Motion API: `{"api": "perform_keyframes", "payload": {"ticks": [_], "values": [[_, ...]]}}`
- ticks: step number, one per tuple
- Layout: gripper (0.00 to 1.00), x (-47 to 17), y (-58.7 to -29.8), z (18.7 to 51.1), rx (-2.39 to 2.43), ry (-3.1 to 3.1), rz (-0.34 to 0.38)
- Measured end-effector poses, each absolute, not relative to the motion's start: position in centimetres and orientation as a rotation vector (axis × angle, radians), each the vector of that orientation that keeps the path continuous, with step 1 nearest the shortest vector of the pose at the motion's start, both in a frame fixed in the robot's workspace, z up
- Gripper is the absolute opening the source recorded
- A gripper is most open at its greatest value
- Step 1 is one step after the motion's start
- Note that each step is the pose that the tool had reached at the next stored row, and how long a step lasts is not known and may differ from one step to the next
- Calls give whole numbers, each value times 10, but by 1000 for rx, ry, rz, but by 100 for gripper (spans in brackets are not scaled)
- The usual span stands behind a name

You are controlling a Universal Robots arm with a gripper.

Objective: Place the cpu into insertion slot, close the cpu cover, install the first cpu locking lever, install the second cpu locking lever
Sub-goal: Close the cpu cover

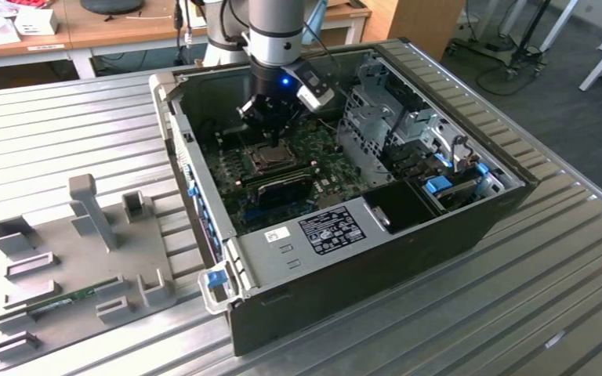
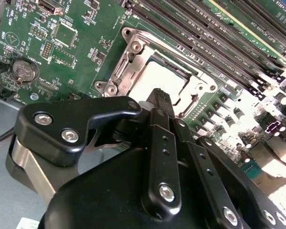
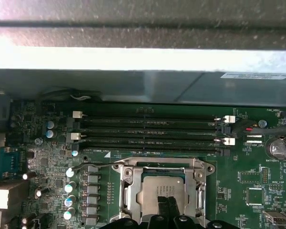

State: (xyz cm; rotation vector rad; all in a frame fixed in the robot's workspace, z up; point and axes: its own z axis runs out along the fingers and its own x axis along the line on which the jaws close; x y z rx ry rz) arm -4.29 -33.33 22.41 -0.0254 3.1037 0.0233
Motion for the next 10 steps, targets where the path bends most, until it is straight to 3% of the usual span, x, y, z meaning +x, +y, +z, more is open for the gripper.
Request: {"api": "perform_keyframes", "payload": {"ticks": [10], "values": [[11, -43, -333, 224, -25, 3106, 23]]}}
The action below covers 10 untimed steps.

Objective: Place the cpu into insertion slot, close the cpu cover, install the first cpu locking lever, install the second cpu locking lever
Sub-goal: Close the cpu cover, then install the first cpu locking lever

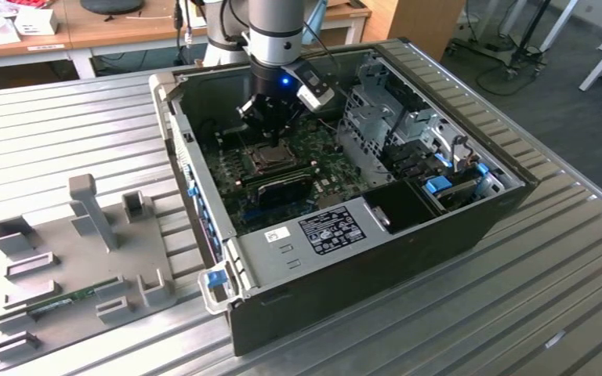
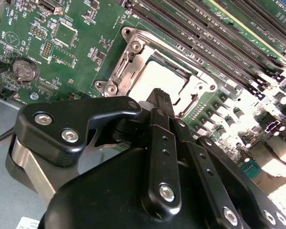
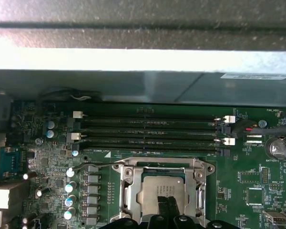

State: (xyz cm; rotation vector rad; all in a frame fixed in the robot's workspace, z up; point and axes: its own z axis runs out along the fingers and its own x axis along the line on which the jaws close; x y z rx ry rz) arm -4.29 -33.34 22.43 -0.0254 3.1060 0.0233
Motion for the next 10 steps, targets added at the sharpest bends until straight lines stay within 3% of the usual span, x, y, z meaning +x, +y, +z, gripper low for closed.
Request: {"api": "perform_keyframes", "payload": {"ticks": [10], "values": [[11, -43, -333, 225, -25, 3149, 24]]}}
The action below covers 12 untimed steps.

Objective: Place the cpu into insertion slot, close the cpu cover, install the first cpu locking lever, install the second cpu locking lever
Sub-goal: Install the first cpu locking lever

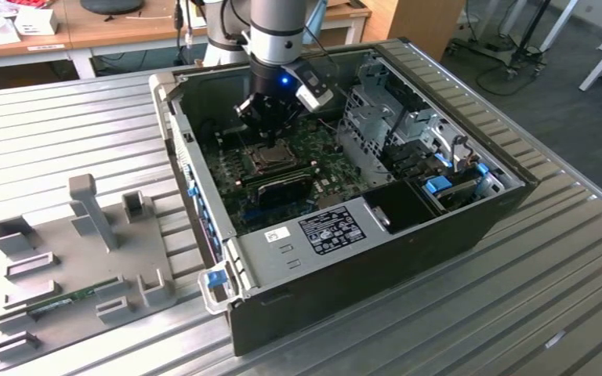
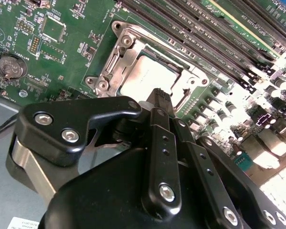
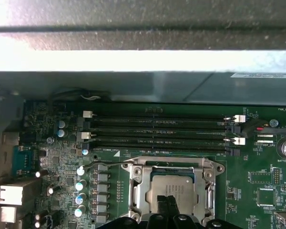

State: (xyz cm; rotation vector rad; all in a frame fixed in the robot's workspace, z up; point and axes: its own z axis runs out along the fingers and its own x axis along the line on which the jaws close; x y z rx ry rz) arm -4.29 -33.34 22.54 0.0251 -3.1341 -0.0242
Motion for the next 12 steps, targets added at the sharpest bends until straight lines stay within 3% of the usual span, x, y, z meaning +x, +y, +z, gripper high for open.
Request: {"api": "perform_keyframes", "payload": {"ticks": [12], "values": [[11, -43, -333, 234, 25, -3134, -24]]}}
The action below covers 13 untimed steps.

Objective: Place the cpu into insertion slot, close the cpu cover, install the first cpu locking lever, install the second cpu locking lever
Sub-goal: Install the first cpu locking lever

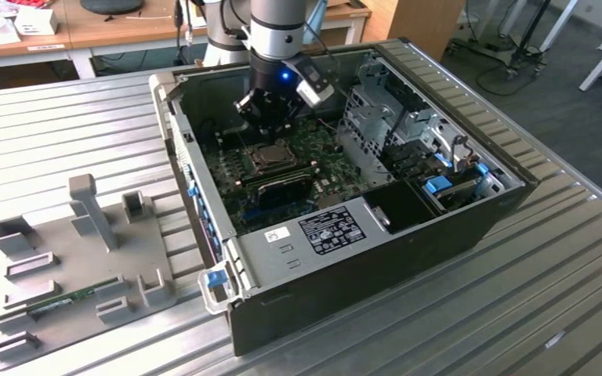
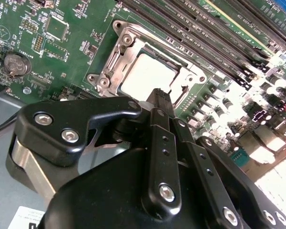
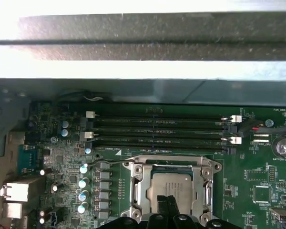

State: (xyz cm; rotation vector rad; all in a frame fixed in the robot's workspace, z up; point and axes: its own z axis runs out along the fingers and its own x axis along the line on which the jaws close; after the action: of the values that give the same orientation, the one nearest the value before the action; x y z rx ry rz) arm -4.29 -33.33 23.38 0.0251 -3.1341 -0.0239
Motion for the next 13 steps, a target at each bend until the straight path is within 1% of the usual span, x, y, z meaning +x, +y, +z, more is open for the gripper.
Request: {"api": "perform_keyframes", "payload": {"ticks": [13], "values": [[11, -43, -333, 243, 25, -3134, -24]]}}
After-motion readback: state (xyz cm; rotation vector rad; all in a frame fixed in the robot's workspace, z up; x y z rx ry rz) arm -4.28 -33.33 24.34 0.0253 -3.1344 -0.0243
